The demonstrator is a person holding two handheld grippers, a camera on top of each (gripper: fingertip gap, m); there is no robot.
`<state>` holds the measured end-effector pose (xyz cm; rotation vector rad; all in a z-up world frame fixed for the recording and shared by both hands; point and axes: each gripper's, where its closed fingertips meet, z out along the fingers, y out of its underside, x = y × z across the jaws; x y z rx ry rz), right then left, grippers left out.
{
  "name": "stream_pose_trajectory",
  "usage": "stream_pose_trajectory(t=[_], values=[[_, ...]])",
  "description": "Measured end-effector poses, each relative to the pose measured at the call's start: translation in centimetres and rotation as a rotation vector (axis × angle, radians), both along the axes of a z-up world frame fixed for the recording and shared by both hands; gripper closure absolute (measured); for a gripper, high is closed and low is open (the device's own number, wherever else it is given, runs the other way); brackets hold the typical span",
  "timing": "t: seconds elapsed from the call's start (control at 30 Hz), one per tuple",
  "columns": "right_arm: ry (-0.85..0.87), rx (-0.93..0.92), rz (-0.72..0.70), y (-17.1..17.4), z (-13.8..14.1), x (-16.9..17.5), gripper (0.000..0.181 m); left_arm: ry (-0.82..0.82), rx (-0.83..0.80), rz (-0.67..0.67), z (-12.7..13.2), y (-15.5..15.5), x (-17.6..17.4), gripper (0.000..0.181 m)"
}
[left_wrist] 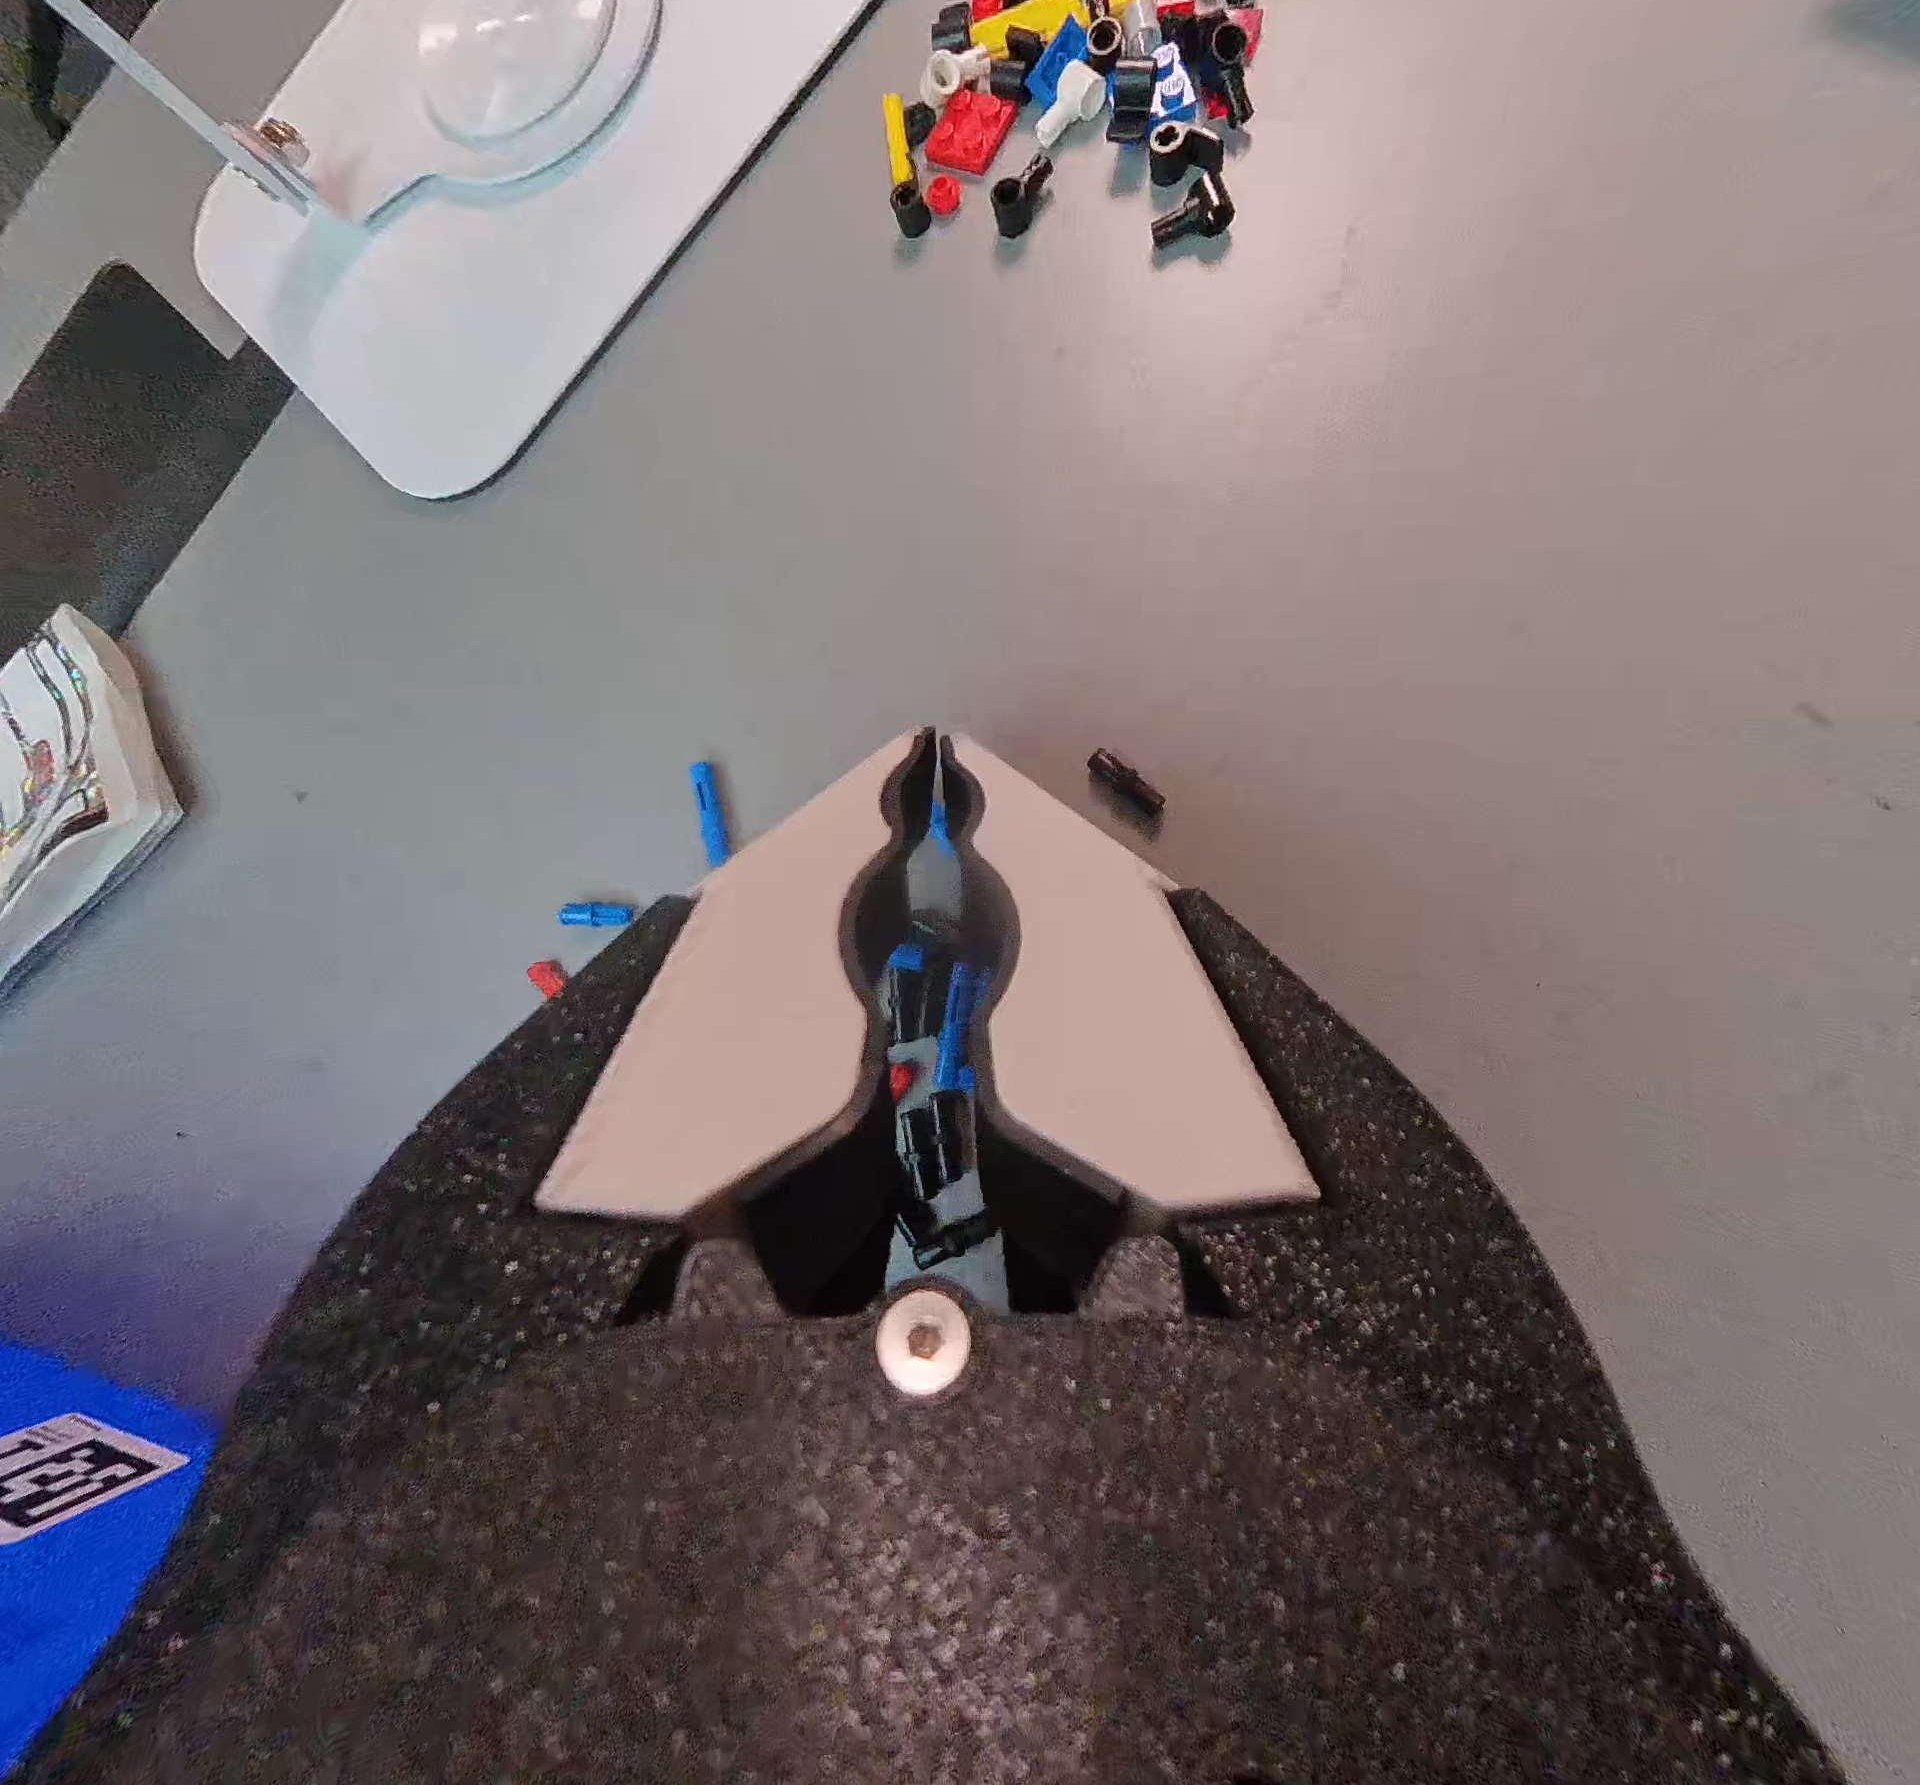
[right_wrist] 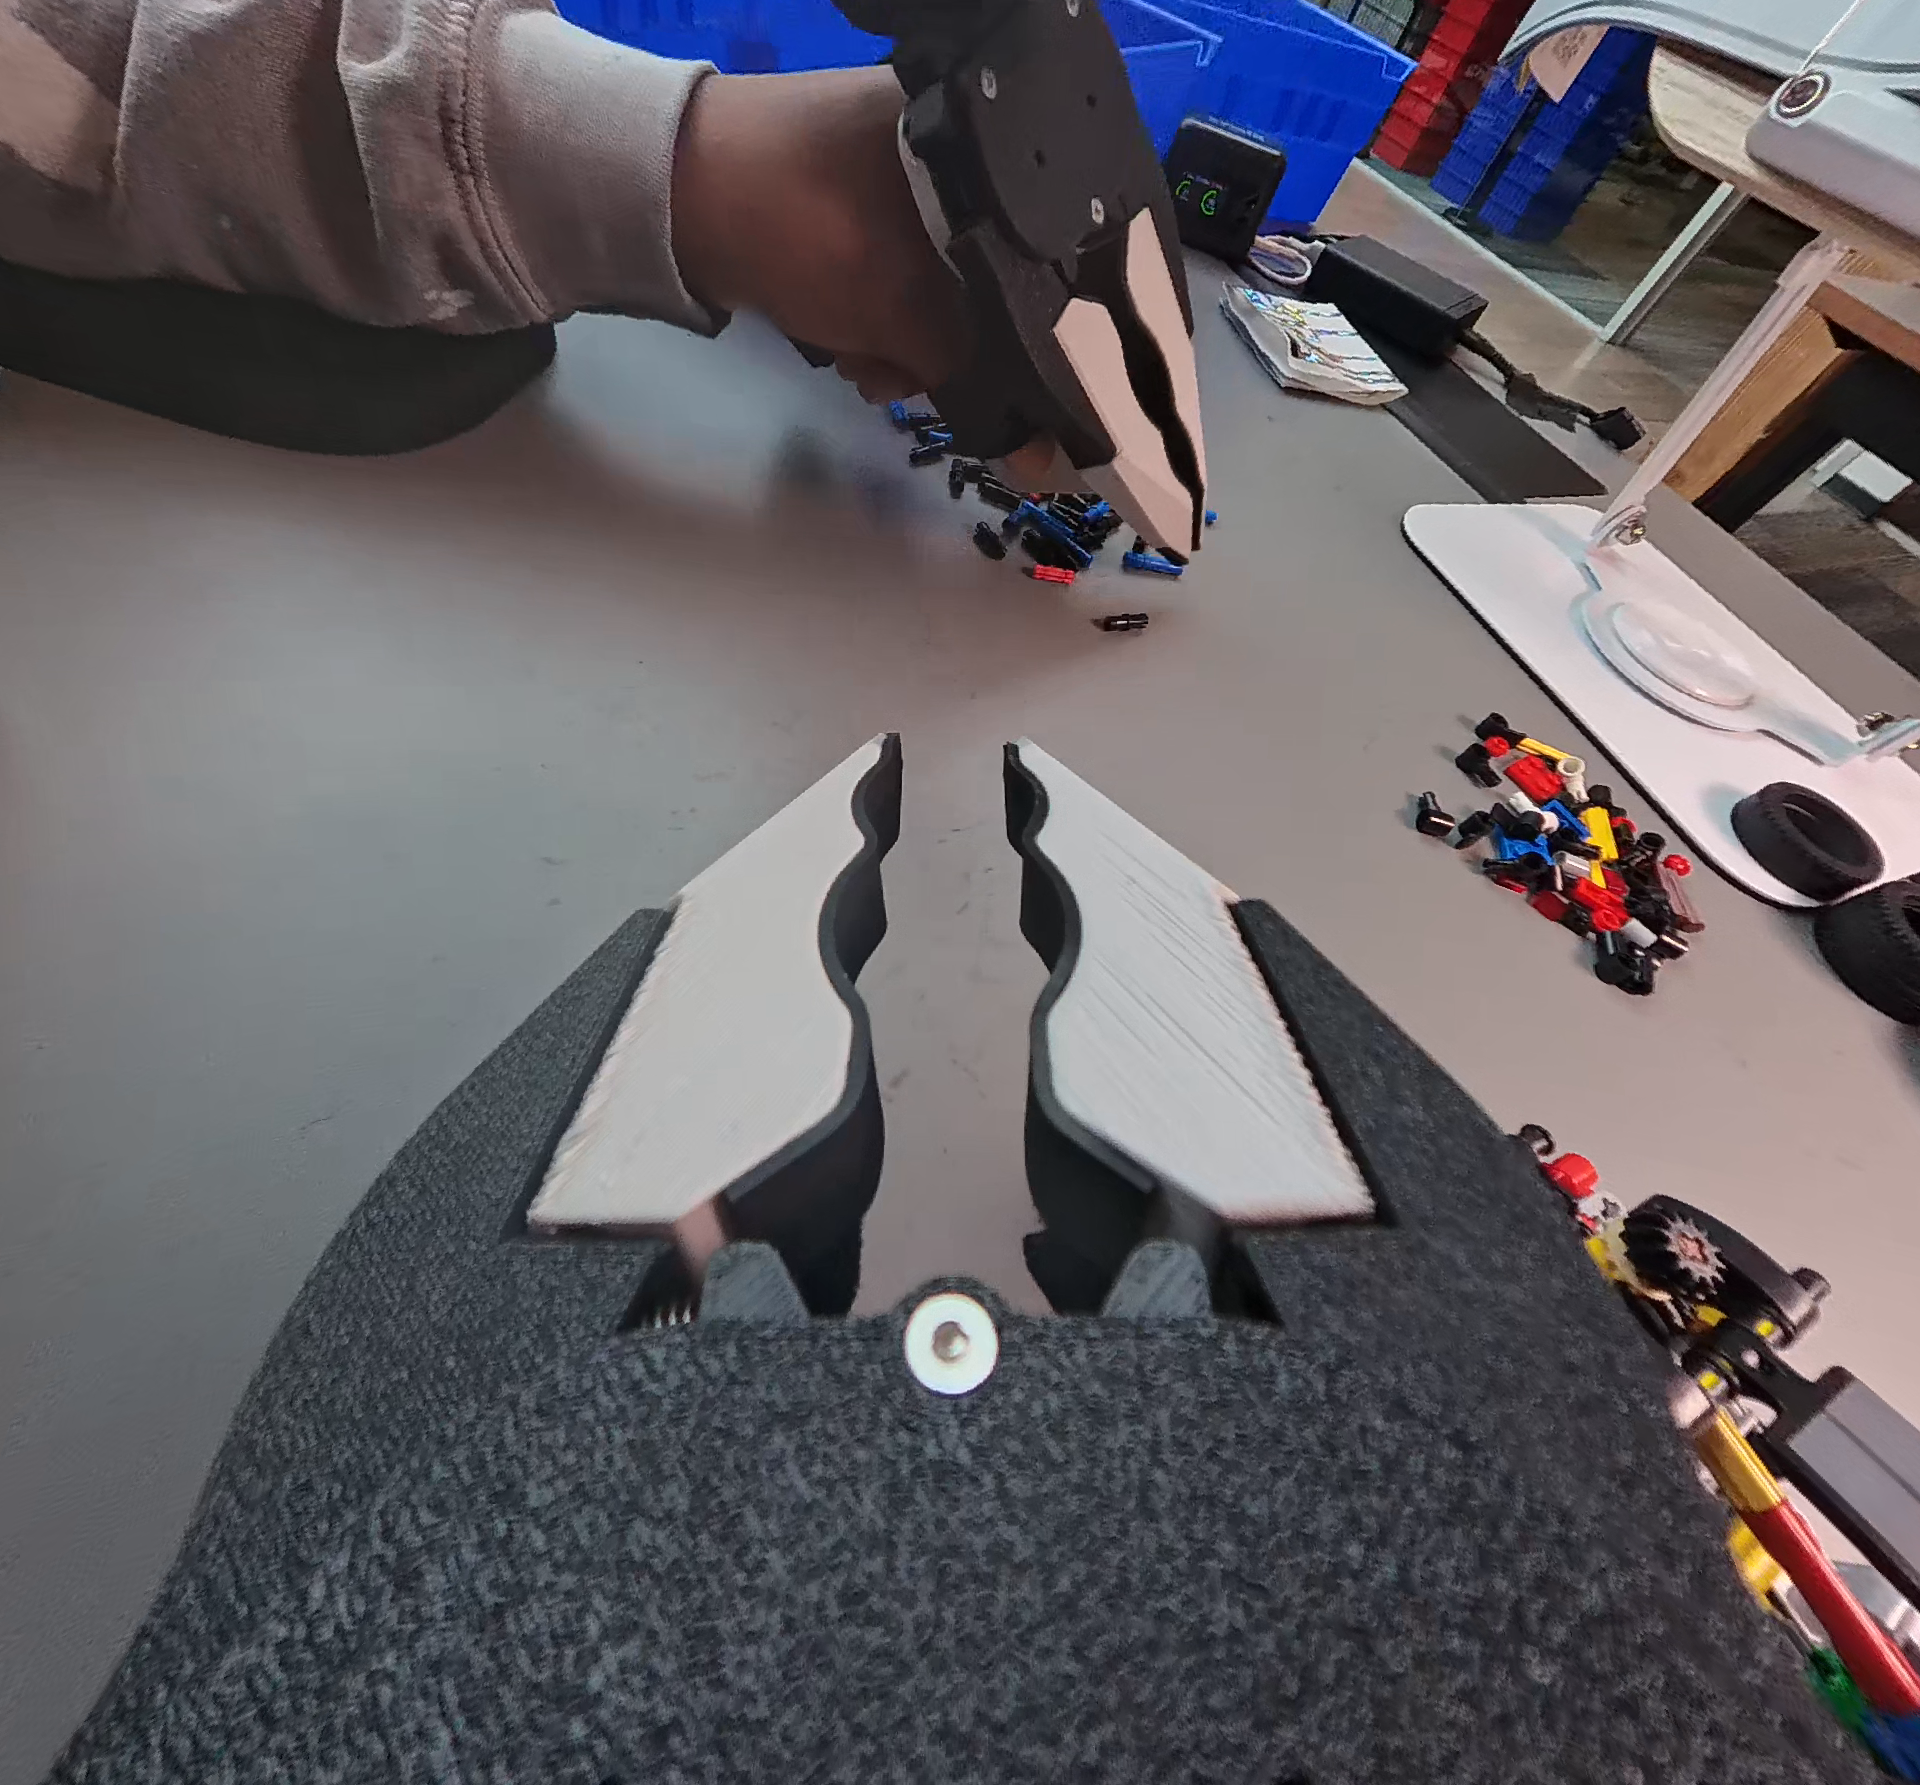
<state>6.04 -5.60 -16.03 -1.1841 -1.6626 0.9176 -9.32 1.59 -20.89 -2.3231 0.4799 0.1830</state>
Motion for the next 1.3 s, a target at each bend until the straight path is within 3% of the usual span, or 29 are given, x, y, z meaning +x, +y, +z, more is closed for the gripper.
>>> stream_pose_trajectory(t=[0.07,0.17,0.27,0.4,0.5,0.63,0.7,0.77,0.87,0.97,1.13,1.17,1.2,1.3], values=[[-0.009,-0.004,-0.001,0.0,-0.1,-0.1,0.162,-0.042,0.031,-0.068,0.8,0.0,1.7,0.175],[-0.007,0.0,-0.002,0.0,-0.1,0.0,0.162,-0.153,-0.052,-0.128,0.0,-0.8,4.1,0.17],[0.001,0.0,-0.004,0.1,0.0,0.0,0.162,-0.049,-0.096,-0.082,-1.2,-1.2,2.5,0.178],[0.003,-0.001,-0.005,0.1,0.1,0.1,0.162,0.01,-0.043,-0.016,0.3,-1.2,0.4,0.181],[0.004,-0.003,-0.006,0.2,0.1,0.1,0.162,-0.024,0.115,0.02,3.4,-0.5,-0.3,0.163],[0.003,-0.004,-0.01,0.2,0.1,0.0,0.162,-0.272,0.354,0.033,8.4,0.7,-0.1,0.146],[-0.005,-0.004,-0.011,0.2,0.0,-0.1,0.164,-0.407,0.466,0.061,11.4,1.6,-0.7,0.145],[0.014,-0.01,0.005,0.0,0.3,-0.2,0.181,-0.462,0.574,0.119,14.5,3.0,-2.9,0.147],[0.034,-0.042,0.003,-0.2,0.8,-0.6,0.181,-0.566,0.693,0.215,18.6,5.9,-6.6,0.148],[0.062,-0.031,-0.012,-0.1,2.1,-1.0,0.165,-0.601,0.74,0.286,20.9,9.2,-9.6,0.148],[0.147,-0.01,-0.034,1.4,6.5,-2.1,0.164,-0.509,0.667,0.314,20.7,14.1,-12.1,0.151],[0.153,0.0,-0.049,2.1,7.3,-2.5,0.164,-0.472,0.645,0.314,20.2,14.7,-12.4,0.159],[0.155,0.015,-0.067,2.9,8.0,-2.9,0.164,-0.443,0.627,0.298,19.9,14.9,-12.5,0.175],[0.144,0.081,-0.134,5.7,9.9,-3.9,0.165,-0.469,0.646,0.327,19.4,14.1,-13.3,0.179]])
